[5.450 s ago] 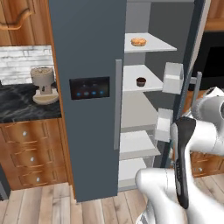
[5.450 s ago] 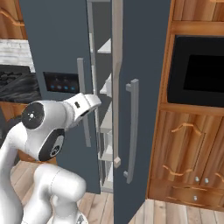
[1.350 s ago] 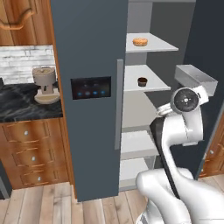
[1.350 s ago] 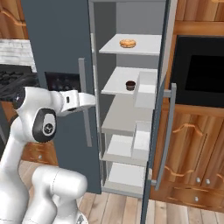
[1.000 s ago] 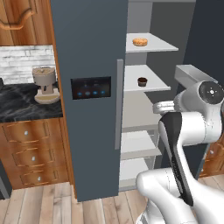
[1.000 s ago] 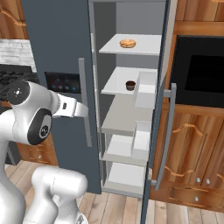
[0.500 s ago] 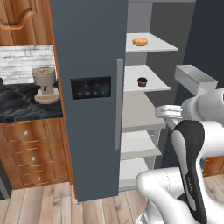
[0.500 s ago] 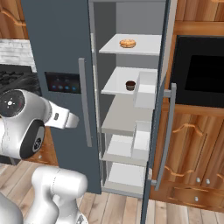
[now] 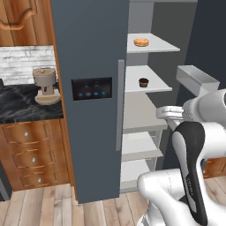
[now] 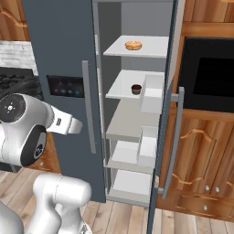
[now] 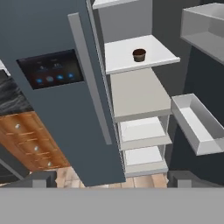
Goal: Take the donut and cupcake from the fridge and place them on the empty tray on the dining counter.
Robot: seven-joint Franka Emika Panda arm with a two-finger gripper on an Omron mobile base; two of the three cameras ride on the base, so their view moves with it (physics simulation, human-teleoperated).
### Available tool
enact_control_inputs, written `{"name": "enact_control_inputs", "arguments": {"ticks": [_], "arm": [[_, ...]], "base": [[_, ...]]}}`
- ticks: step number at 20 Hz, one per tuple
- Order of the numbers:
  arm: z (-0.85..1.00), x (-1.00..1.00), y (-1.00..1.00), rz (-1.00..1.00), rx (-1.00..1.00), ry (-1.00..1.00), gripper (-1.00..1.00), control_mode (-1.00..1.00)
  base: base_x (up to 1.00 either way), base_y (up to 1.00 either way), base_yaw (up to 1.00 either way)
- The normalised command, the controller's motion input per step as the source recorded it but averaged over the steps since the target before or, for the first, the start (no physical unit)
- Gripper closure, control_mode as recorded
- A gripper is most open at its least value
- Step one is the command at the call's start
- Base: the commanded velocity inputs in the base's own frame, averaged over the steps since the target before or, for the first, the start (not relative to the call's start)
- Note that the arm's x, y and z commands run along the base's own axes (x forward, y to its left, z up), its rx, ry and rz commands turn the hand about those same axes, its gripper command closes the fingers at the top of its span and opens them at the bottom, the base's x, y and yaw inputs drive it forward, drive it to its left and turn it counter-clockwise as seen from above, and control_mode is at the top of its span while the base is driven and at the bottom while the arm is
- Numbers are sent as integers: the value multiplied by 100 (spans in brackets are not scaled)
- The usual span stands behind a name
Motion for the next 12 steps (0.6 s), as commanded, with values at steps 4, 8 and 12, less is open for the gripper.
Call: {"name": "enact_control_inputs", "arguments": {"ticks": [4,8,12], "arm": [[0,0,0,0,0,0,-100,100],[0,0,0,0,0,0,-100,100],[0,0,0,0,0,0,-100,100]], "base": [[0,-6,-6],[20,-42,-14],[67,-4,-9]]}}
